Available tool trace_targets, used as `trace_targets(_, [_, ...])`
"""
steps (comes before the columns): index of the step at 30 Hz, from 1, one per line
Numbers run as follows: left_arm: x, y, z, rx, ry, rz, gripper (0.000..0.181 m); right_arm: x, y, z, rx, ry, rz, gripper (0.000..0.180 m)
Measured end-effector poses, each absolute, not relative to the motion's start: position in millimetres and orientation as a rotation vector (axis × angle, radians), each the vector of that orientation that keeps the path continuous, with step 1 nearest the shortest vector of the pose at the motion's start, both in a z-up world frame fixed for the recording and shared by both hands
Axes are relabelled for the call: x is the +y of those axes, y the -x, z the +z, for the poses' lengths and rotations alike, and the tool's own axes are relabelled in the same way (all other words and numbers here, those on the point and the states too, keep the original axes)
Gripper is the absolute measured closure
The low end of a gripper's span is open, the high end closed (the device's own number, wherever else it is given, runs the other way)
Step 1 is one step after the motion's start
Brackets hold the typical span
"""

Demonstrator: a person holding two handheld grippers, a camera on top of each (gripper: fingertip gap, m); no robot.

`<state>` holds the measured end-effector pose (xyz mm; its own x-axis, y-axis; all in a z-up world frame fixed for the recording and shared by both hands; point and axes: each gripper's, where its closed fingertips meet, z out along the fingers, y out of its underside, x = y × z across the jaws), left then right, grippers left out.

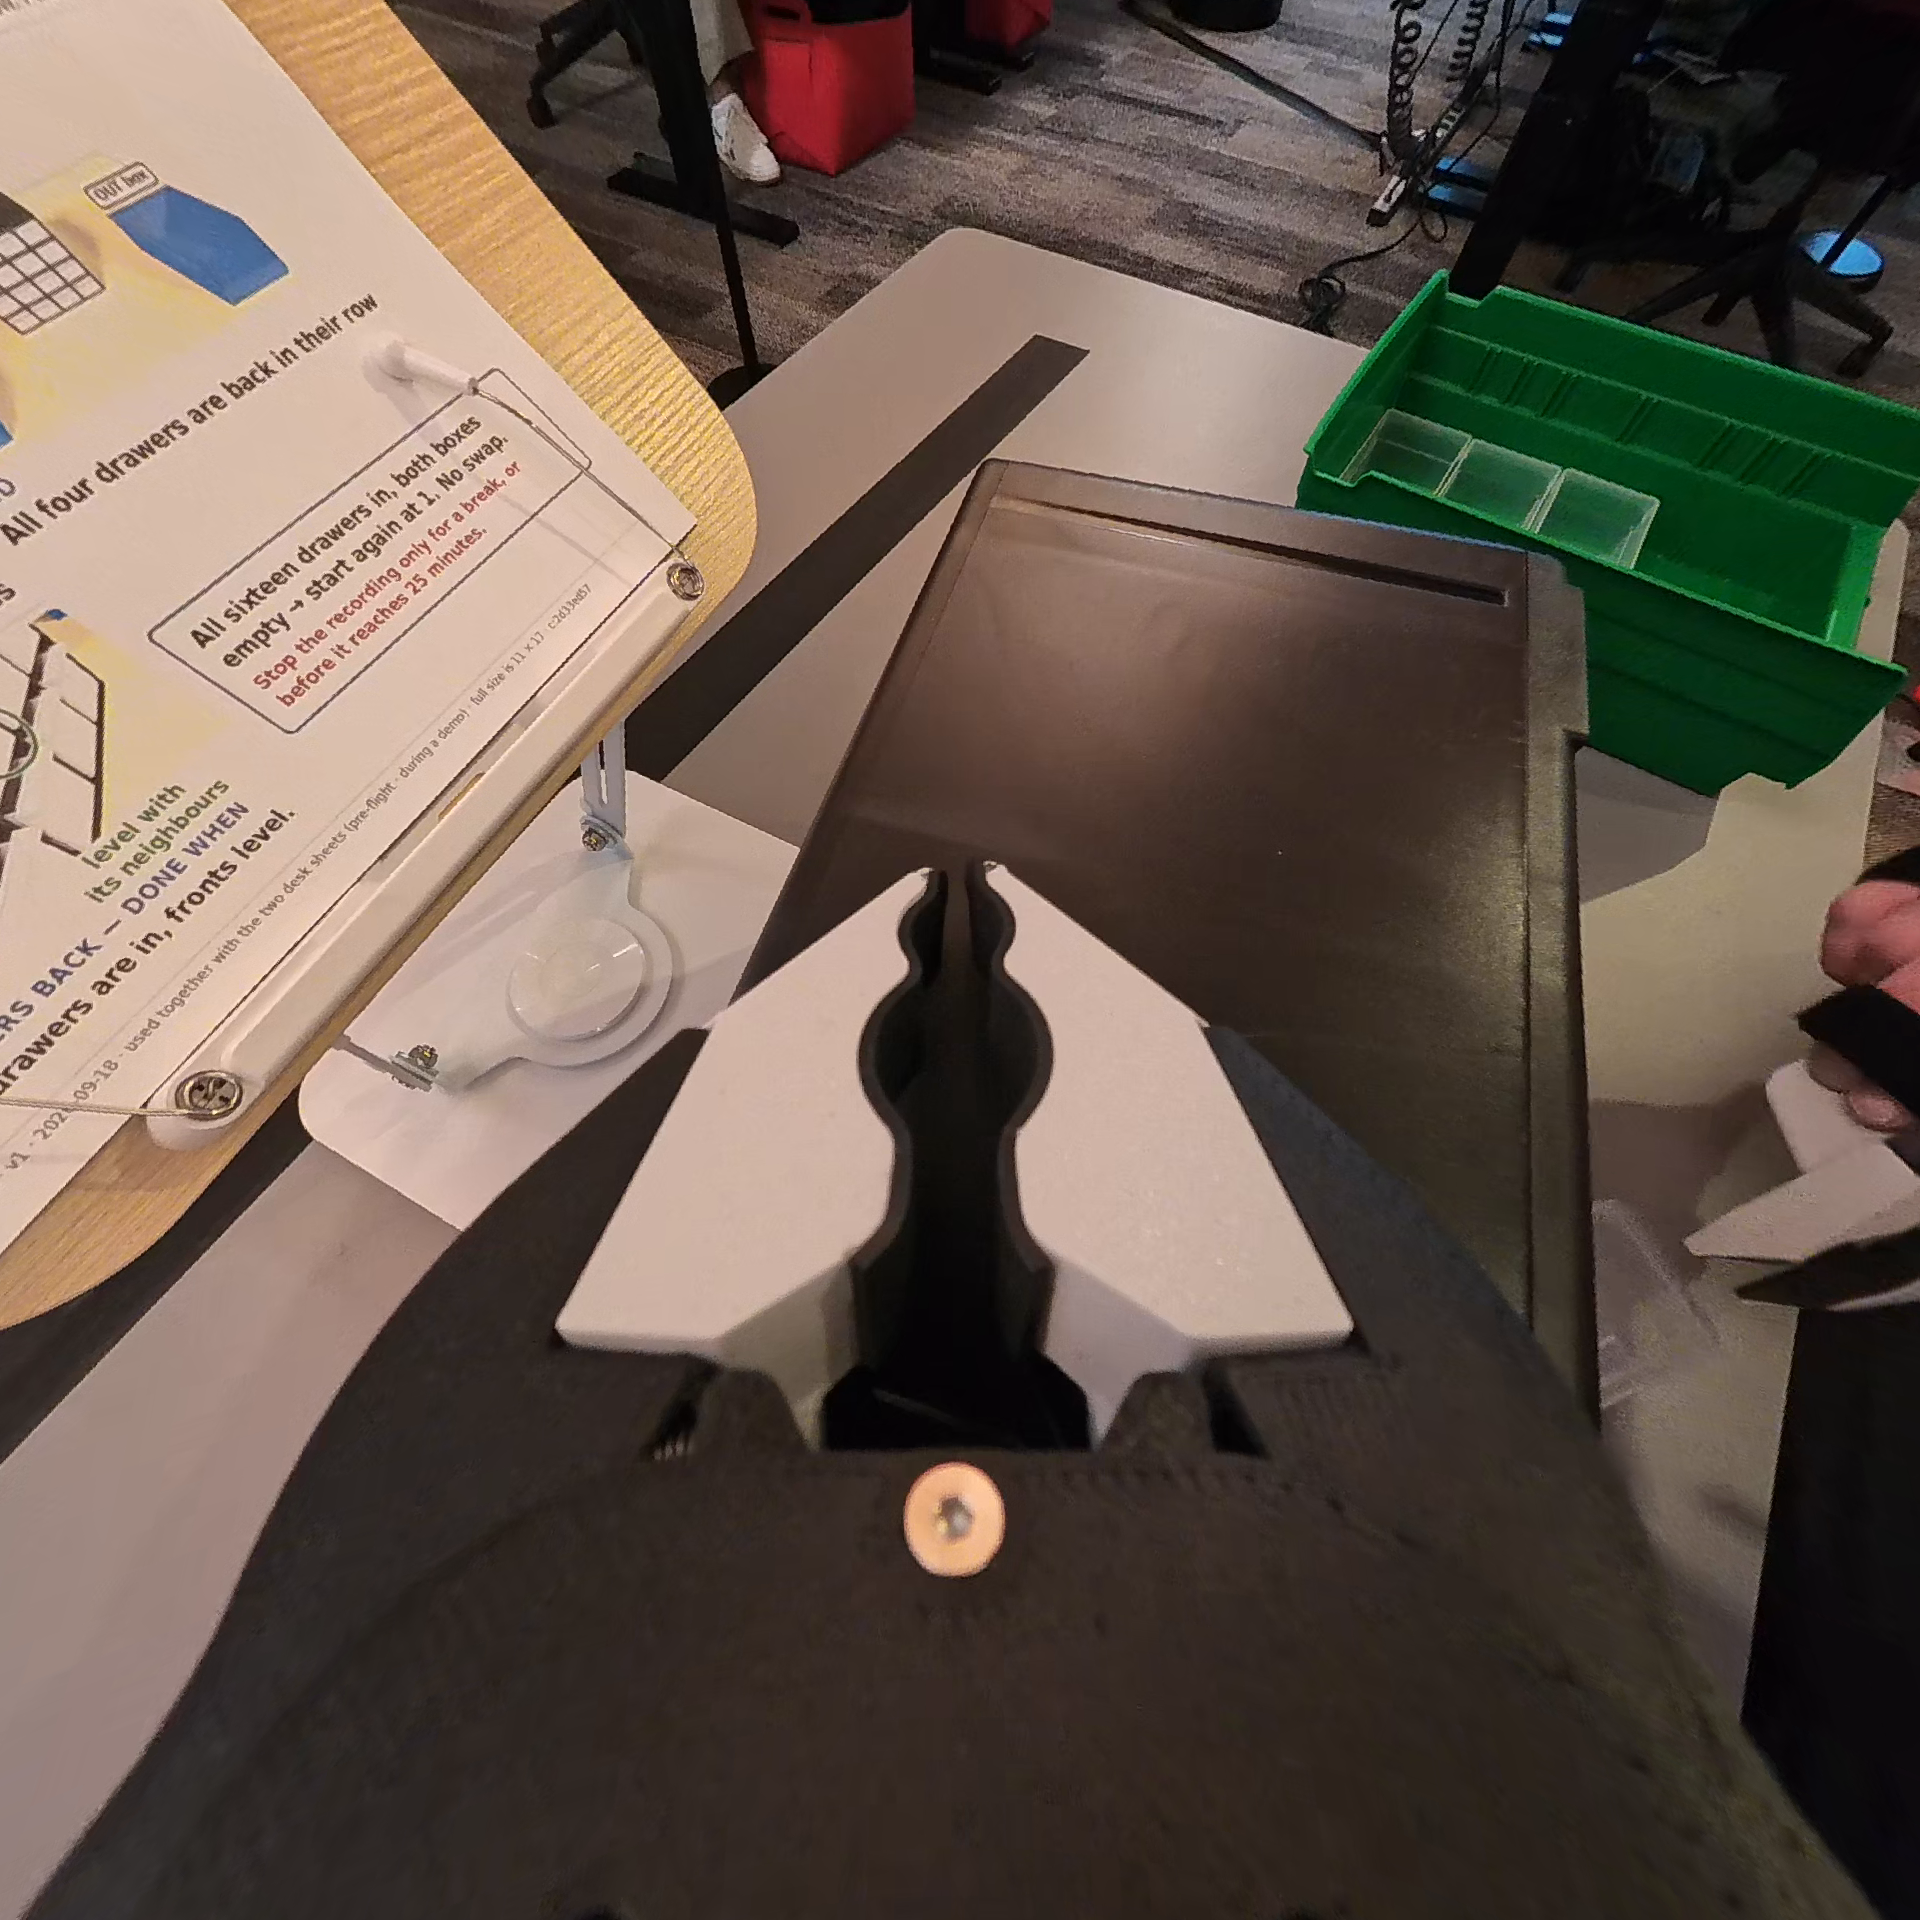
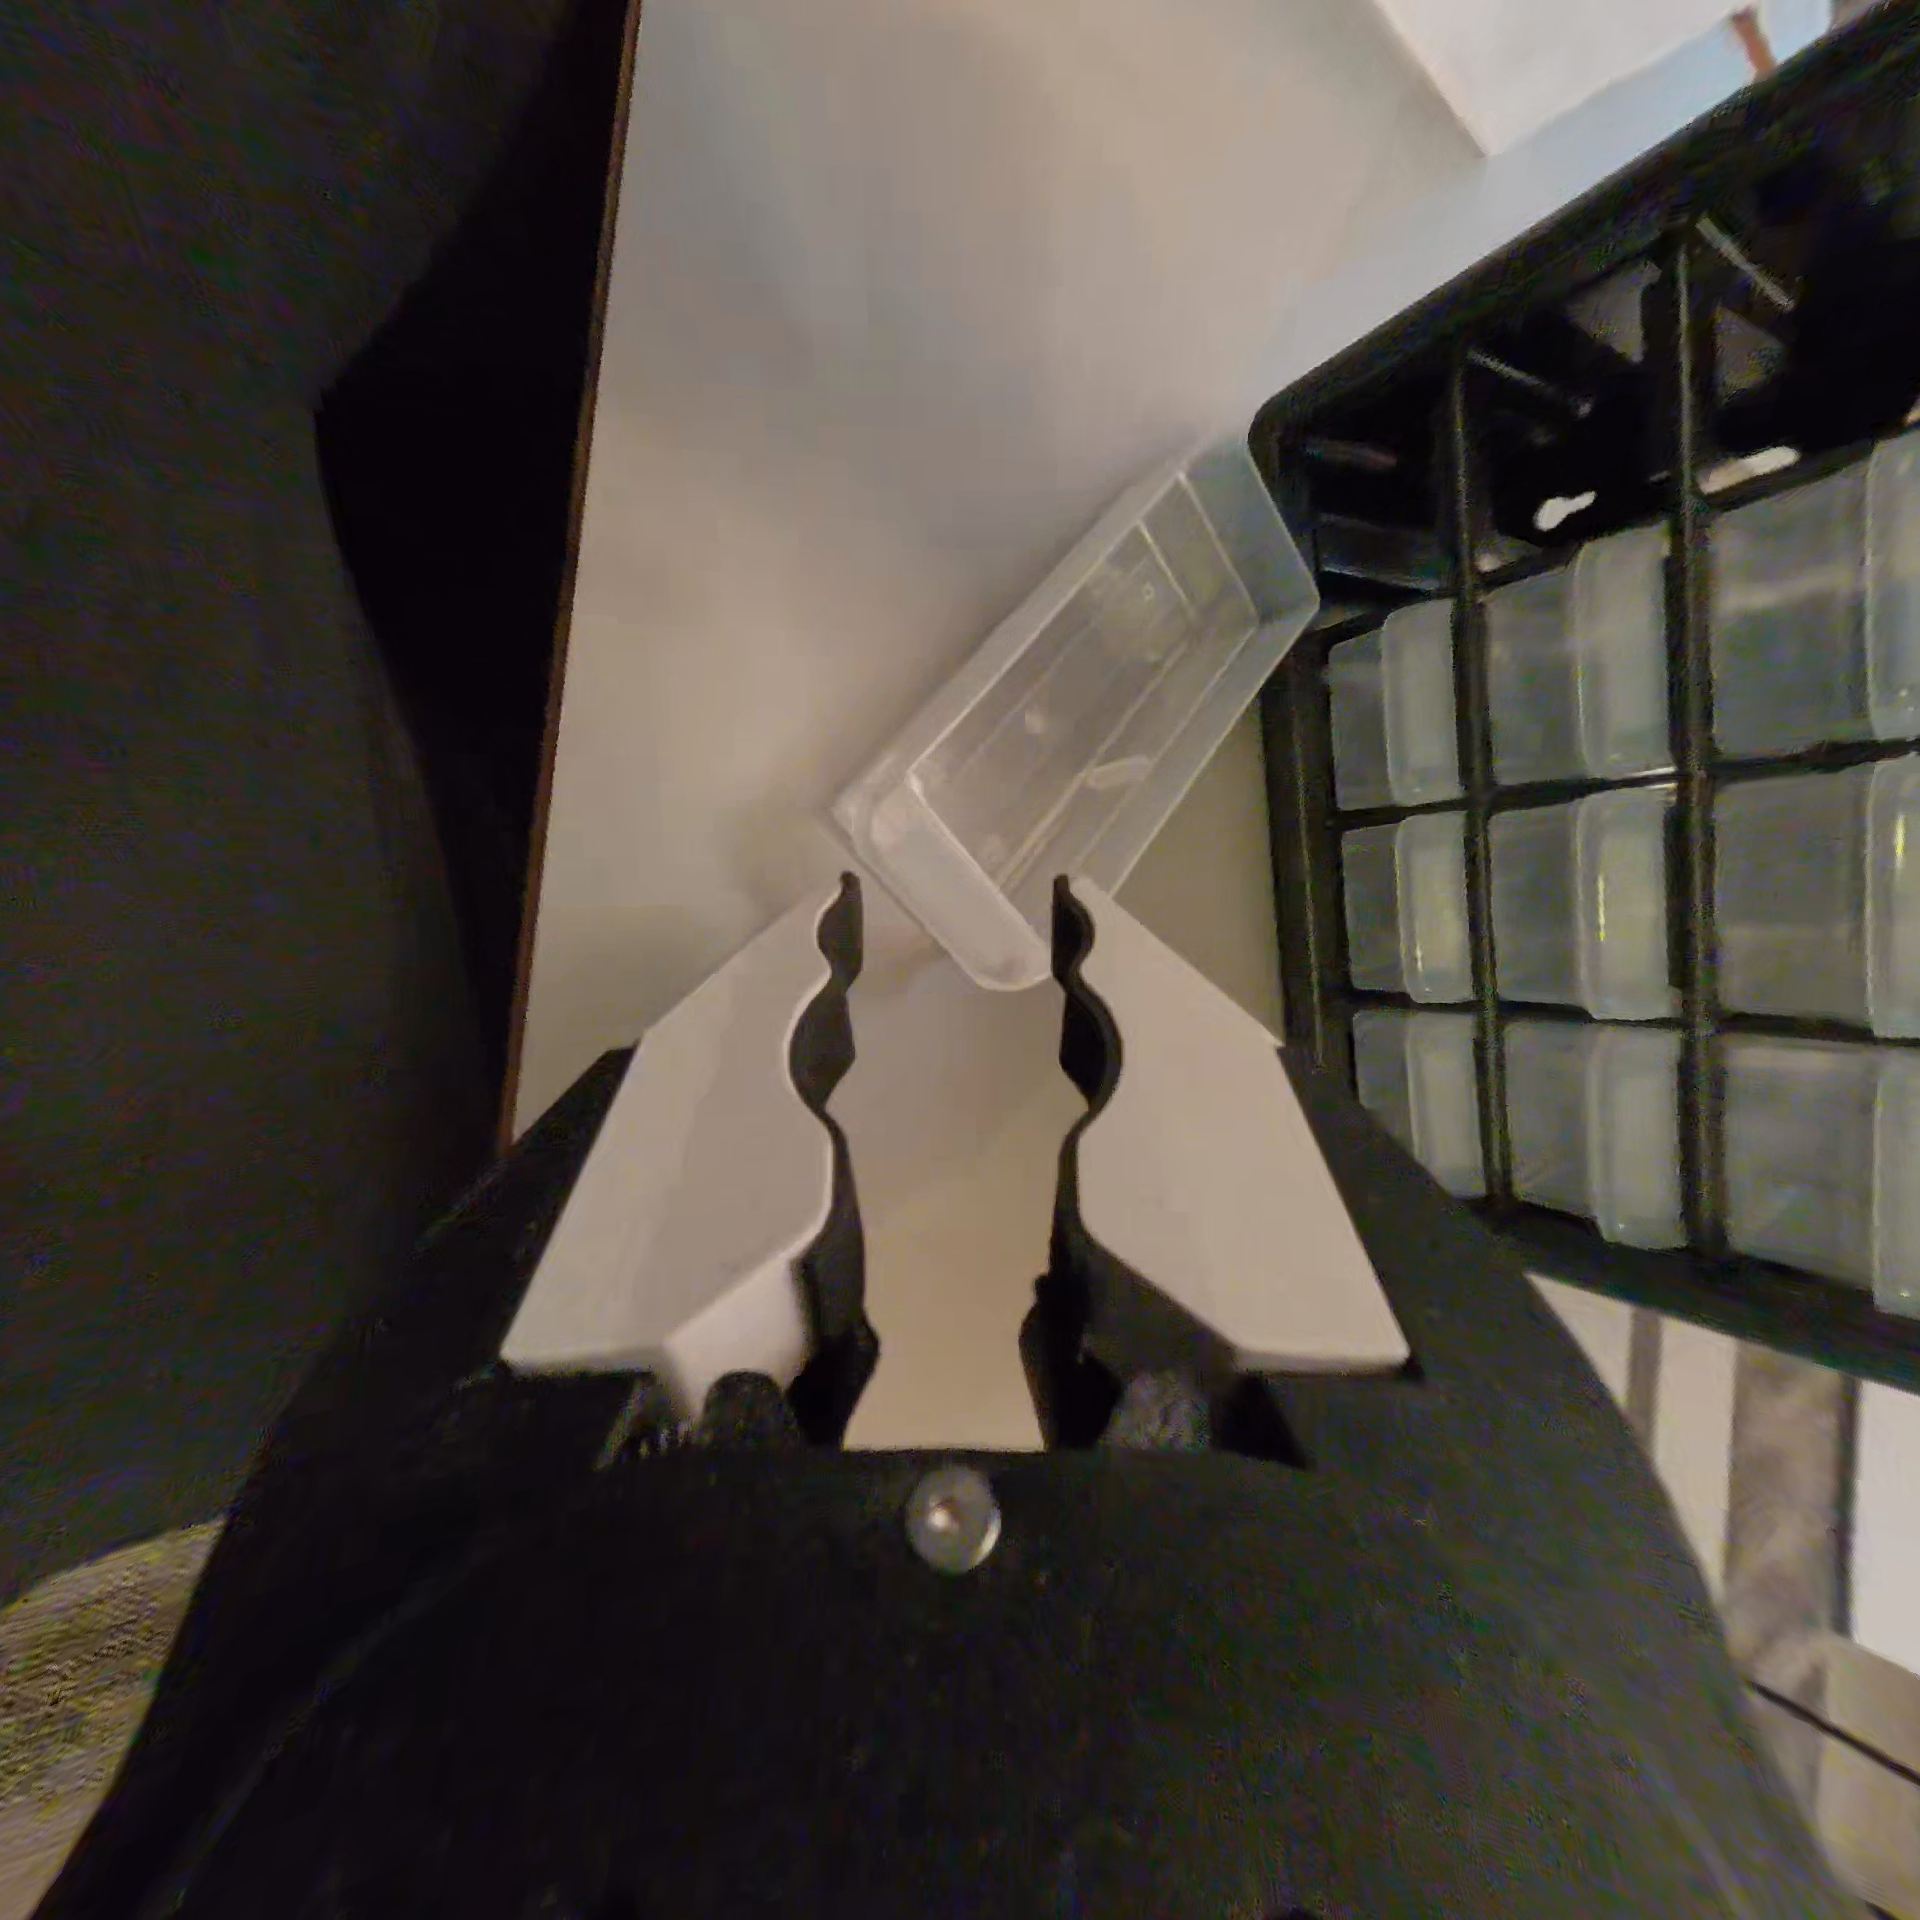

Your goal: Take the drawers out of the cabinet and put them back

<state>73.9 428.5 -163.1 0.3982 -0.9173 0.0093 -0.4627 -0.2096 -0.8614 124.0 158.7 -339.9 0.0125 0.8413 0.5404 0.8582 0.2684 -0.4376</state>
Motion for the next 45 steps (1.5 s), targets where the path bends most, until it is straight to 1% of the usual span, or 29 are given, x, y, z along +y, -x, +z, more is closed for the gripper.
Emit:
trace_targets(1, [428,-74,-163,1.193,1.829,-0.692,0.177,159,-123,-339,-1.781,1.577,-0.014,0.141])
trace_targets(6, [429,-74,-163,1.192,1.83,-0.692,0.177,181,-98,-335,-1.518,1.905,0.135,0.094])
trace_targets(7, [429,-74,-163,1.191,1.831,-0.692,0.177,184,-90,-336,-1.476,1.962,0.192,0.091])
trace_targets(9, [429,-74,-163,1.19,1.831,-0.691,0.177,193,-75,-339,-1.417,2.034,0.26,0.093])
trace_targets(11, [428,-74,-163,1.19,1.831,-0.691,0.177,207,-68,-345,-1.395,2.068,0.218,0.095])
trace_targets(14, [428,-74,-163,1.19,1.83,-0.693,0.178,216,-73,-372,-1.421,2.244,0.169,0.09])
trace_targets(17, [428,-74,-163,1.191,1.827,-0.697,0.177,218,-72,-389,-1.45,2.341,0.209,0.11])
trace_targets(18, [428,-74,-163,1.192,1.826,-0.698,0.177,217,-71,-389,-1.465,2.345,0.235,0.117])
trace_targets(19, [428,-74,-163,1.192,1.825,-0.699,0.177,216,-71,-389,-1.489,2.342,0.24,0.118])
trace_targets(23, [428,-75,-162,1.195,1.822,-0.7,0.177,212,-73,-384,-1.549,2.289,0.246,0.12])
trace_targets(27, [427,-75,-163,1.195,1.823,-0.699,0.177,205,-92,-358,-1.628,2.177,0.213,0.12])
trace_targets(31, [427,-75,-163,1.196,1.823,-0.697,0.177,206,-158,-318,-1.63,2.121,0.077,0.12])
trace_targets(37, [427,-76,-163,1.198,1.823,-0.697,0.178,199,-317,-258,-1.436,2.232,-0.155,0.12])
trace_targets(39, [427,-76,-163,1.198,1.824,-0.696,0.178,191,-374,-251,-1.391,2.304,-0.282,0.12])
trace_targets(42, [427,-76,-163,1.195,1.827,-0.696,0.178,171,-442,-253,-1.4,2.396,-0.447,0.12])
trace_targets(45, [427,-77,-163,1.193,1.829,-0.693,0.178,155,-472,-268,-1.415,2.455,-0.427,0.12])
